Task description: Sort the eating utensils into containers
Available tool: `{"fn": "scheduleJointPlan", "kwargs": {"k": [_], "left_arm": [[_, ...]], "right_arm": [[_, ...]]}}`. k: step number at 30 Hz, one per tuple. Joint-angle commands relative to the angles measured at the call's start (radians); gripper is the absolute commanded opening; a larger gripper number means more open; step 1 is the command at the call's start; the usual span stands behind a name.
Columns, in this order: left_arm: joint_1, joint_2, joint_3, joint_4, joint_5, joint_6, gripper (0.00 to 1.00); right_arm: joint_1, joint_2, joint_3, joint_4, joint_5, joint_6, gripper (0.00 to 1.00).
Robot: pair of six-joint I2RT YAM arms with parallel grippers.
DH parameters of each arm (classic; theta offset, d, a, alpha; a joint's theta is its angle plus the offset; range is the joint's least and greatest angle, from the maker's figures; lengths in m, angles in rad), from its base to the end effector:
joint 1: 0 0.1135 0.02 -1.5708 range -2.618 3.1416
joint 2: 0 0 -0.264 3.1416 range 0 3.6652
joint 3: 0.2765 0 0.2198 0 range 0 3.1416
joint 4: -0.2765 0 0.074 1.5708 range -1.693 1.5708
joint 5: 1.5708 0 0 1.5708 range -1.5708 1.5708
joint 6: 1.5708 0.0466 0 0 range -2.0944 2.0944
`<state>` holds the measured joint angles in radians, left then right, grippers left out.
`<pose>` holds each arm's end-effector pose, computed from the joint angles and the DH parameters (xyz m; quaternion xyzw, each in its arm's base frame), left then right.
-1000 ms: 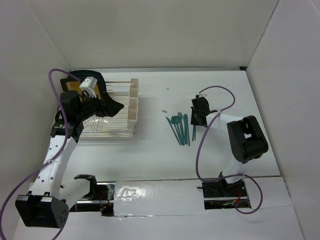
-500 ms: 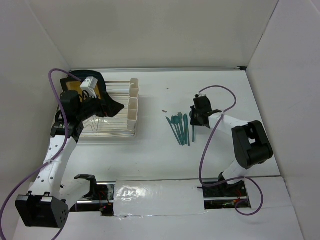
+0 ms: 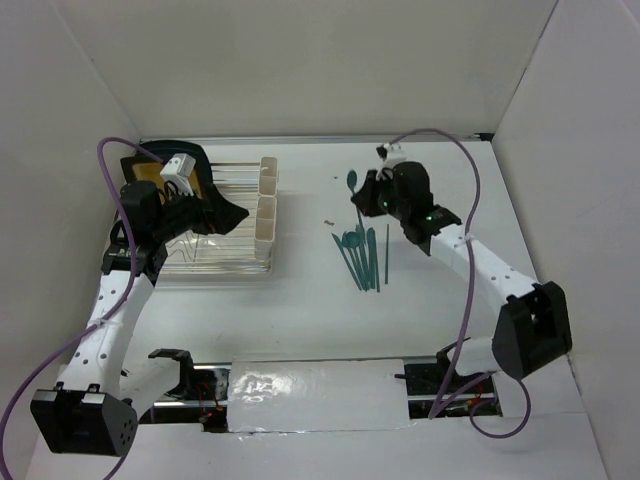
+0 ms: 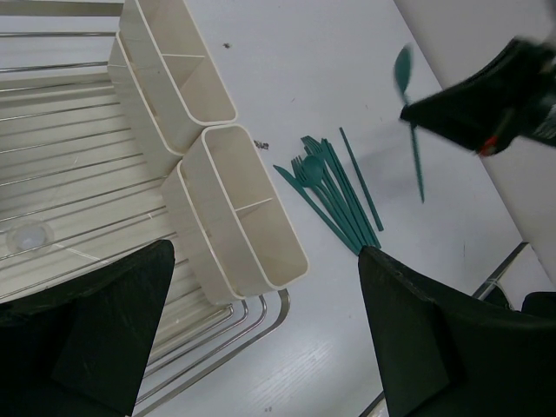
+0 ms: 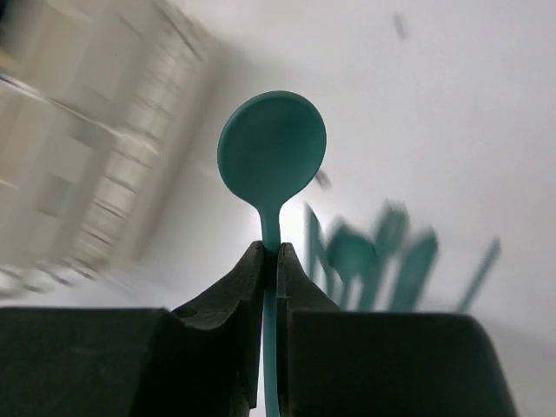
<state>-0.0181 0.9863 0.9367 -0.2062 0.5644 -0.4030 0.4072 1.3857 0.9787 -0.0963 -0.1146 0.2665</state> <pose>0.1977 -0.0285 0.3544 0.0216 0.7787 -0.3382 0.5279 0.2685 0.1216 0.2864 -0.0895 0.8553 0.2144 0.4631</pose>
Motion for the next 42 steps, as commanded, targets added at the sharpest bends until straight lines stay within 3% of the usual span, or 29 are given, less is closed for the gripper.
{"fn": "scheduleJointPlan", "kwargs": {"k": [1, 9, 16, 22, 33, 42], "left_arm": [[0.004, 0.006, 0.039, 0.033, 0.014, -0.007, 1.00], [0.006, -0.008, 0.033, 0.028, -0.021, -0.011, 1.00], [0.006, 0.003, 0.028, 0.036, -0.017, -0.014, 1.00], [0.006, 0.037, 0.043, 0.027, -0.009, -0.008, 1.00], [0.004, 0.084, 0.056, 0.022, -0.035, -0.002, 1.00], [0.006, 0.100, 0.059, 0.018, -0.044, 0.006, 1.00]], "right_arm": [[0.008, -0.039, 0.139, 0.235, -0.126, -0.029, 0.00], [0.090, 0.335, 0.659, 0.228, -0.306, -0.085, 0.00], [0.146, 0.580, 0.856, 0.432, -0.307, -0.171, 0.00], [0.154, 0.676, 0.844, 0.673, -0.407, -0.196, 0.00], [0.160, 0.863, 1.097, 0.644, -0.415, -0.185, 0.00], [0.163, 0.900, 1.020, 0.773, -0.395, -0.092, 0.00]]}}
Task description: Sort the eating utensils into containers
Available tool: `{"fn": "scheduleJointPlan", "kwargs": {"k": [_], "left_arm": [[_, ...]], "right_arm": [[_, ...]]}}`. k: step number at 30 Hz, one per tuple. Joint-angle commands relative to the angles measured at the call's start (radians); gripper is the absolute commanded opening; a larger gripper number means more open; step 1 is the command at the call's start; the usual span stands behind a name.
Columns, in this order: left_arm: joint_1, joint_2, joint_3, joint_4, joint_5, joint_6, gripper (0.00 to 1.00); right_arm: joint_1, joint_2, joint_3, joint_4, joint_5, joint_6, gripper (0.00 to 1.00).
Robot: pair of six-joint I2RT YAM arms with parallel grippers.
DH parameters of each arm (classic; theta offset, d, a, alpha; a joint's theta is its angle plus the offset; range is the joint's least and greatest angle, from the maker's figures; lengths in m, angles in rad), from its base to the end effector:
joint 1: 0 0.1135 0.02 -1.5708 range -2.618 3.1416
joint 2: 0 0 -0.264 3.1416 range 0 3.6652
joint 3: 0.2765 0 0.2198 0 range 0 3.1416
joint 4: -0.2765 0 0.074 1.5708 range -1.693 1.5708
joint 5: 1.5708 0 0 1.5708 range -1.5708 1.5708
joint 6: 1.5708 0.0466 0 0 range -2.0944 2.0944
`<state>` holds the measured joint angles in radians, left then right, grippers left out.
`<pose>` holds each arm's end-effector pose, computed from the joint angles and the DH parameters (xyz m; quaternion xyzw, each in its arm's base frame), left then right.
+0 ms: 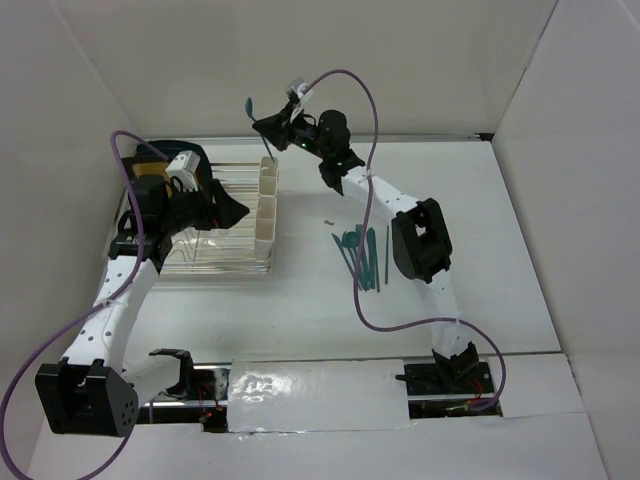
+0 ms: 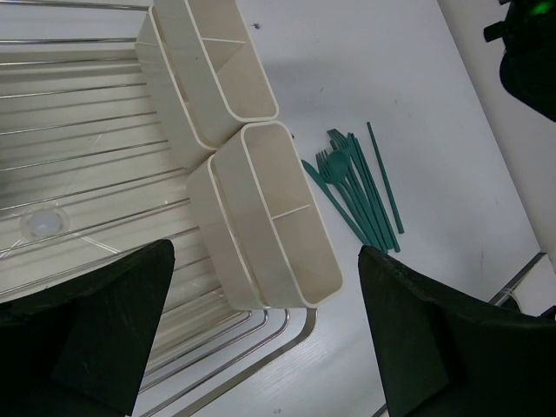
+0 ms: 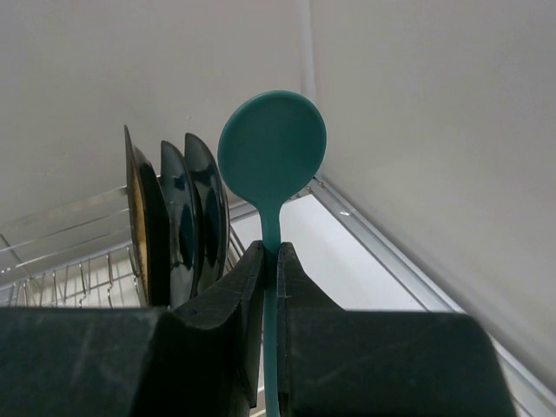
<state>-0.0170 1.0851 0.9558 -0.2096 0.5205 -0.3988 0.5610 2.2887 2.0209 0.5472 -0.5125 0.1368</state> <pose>0.2217 -0.0269 0.3412 -0.0037 0.8026 -0.3207 0.5029 0.4312 0.2979 0.3459 -0.3204 0.5264 0.4075 0.6739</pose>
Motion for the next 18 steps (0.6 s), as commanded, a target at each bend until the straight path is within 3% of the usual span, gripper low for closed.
{"fn": "scheduleJointPlan", "kwargs": {"k": [1, 10, 18], "left_arm": [[0.003, 0.001, 0.040, 0.022, 0.003, 0.002, 1.00], [0.005, 0.002, 0.037, 0.026, 0.007, 0.003, 1.00], [0.003, 0.007, 0.044, 0.022, 0.009, 0.005, 1.00]], "right_arm": [[0.008, -0.002, -0.033, 0.161, 0.003, 0.055, 0.00], [0.010, 0.021, -0.136, 0.332, -0.008, 0.102, 0.00], [0.020, 0.028, -0.166, 0.322, -0.008, 0.061, 0.00]]}}
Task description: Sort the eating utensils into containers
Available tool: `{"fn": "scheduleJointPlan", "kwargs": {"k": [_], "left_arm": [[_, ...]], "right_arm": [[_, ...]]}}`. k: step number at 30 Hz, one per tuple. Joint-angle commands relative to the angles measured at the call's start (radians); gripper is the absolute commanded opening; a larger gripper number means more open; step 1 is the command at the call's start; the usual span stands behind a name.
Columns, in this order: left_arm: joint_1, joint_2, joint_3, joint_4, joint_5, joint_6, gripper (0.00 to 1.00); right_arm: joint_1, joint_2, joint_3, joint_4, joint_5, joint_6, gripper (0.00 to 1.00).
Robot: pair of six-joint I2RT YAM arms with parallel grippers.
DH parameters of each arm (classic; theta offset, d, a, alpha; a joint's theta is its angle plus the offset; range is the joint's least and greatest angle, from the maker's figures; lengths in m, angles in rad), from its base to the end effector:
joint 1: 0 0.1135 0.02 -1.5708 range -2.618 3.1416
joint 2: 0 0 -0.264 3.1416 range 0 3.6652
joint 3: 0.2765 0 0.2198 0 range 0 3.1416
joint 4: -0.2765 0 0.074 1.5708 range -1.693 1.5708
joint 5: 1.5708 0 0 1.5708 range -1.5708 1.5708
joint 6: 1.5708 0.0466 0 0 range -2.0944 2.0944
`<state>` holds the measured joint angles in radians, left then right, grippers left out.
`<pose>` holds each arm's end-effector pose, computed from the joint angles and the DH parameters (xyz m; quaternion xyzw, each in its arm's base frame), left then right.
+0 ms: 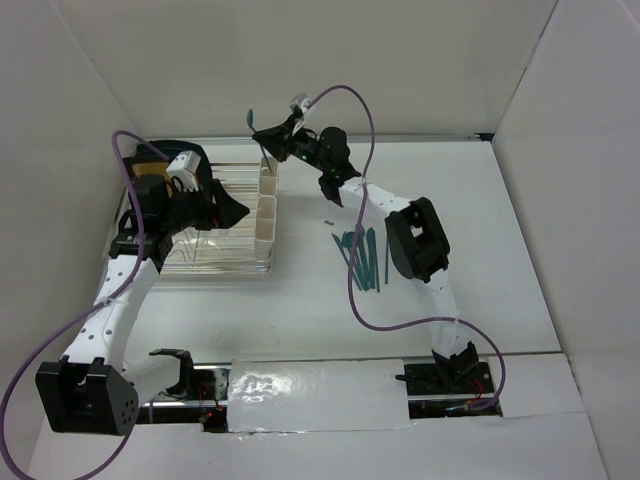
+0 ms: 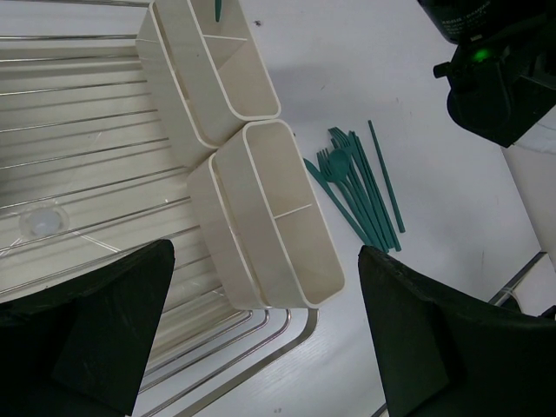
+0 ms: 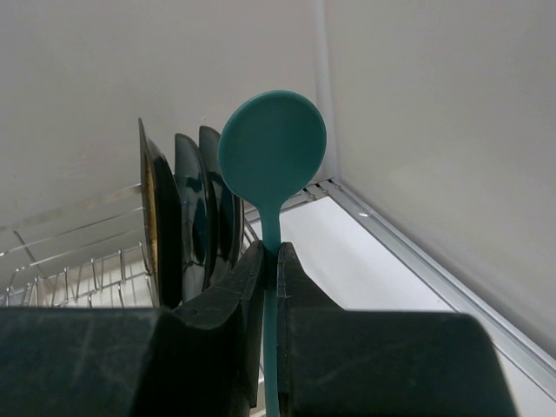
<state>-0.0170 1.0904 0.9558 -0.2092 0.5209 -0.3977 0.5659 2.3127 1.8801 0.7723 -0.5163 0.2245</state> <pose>0.2229 -0.0270 0.3401 -0.0039 0.8038 -0.3206 0.5011 0.4295 0.3001 0.3121 -0.3002 0.5148 0.4400 0.6718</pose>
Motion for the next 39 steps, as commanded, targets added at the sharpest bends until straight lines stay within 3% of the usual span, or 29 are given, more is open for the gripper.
{"fn": "scheduleJointPlan", "kwargs": {"k": [1, 10, 15, 21, 23, 24, 25, 34, 39], "left_arm": [[0.005, -0.001, 0.041, 0.021, 0.008, 0.005, 1.00], [0.003, -0.003, 0.035, 0.025, 0.014, 0.005, 1.00], [0.003, -0.001, 0.037, 0.025, 0.013, 0.007, 1.00], [0.003, -0.006, 0.035, 0.027, 0.024, 0.005, 1.00], [0.003, -0.009, 0.034, 0.028, 0.028, 0.005, 1.00], [0.005, -0.009, 0.034, 0.028, 0.028, 0.003, 1.00], [0.003, -0.012, 0.034, 0.030, 0.031, 0.003, 1.00], [0.003, -0.027, 0.026, 0.033, 0.031, 0.002, 1.00], [0.003, -0.034, 0.026, 0.033, 0.030, 0.005, 1.00]], "right_arm": [[0.015, 0.001, -0.053, 0.108, 0.005, -0.025, 0.00], [0.017, -0.015, -0.163, 0.190, 0.030, -0.011, 0.01], [0.009, -0.038, -0.197, 0.226, 0.030, 0.012, 0.12], [-0.011, -0.075, -0.188, 0.139, -0.002, 0.006, 0.20], [-0.018, -0.085, -0.188, 0.130, -0.011, 0.007, 0.31], [-0.021, -0.104, -0.188, 0.116, -0.011, 0.015, 0.68], [-0.024, -0.124, -0.188, 0.081, 0.001, 0.022, 0.72], [-0.035, -0.307, -0.228, -0.094, 0.061, -0.048, 0.77], [-0.049, -0.492, -0.263, -0.340, 0.196, -0.060, 0.77]]}}
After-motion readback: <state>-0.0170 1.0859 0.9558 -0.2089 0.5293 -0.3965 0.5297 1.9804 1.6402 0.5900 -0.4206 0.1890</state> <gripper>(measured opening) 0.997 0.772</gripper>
